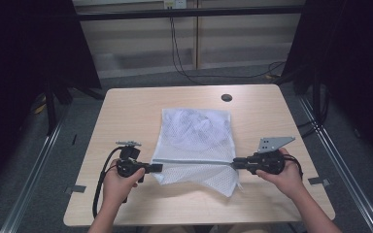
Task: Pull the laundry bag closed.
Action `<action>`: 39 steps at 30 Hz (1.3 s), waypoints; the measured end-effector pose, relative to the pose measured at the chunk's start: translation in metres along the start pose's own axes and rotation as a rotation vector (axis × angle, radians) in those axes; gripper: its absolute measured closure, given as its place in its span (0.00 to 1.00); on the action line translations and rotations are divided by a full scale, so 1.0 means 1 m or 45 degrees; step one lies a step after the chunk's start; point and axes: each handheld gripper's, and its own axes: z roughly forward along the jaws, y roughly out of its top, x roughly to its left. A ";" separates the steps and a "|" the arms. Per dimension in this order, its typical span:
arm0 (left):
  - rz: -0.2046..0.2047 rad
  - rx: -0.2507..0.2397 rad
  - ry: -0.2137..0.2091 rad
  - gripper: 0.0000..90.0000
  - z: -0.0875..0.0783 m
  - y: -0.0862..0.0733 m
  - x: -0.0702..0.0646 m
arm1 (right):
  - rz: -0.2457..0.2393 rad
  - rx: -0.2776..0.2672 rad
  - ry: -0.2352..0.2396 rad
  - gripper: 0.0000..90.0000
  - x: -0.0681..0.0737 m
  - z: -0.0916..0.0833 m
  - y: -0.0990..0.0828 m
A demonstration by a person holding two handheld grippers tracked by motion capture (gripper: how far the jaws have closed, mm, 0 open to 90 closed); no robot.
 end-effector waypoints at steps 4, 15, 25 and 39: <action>-0.010 -0.006 0.001 0.99 -0.002 -0.001 0.001 | 0.000 0.000 -0.003 0.91 -0.002 -0.003 -0.002; 0.002 0.009 0.002 0.99 0.000 -0.001 0.000 | -0.005 0.013 -0.013 0.91 -0.003 -0.008 -0.004; 0.003 0.004 0.001 0.99 -0.001 -0.001 0.000 | -0.006 0.022 -0.011 0.91 -0.005 -0.012 -0.007; 0.016 0.016 -0.001 0.99 0.001 -0.001 -0.002 | -0.007 0.006 -0.037 0.91 -0.009 -0.017 -0.010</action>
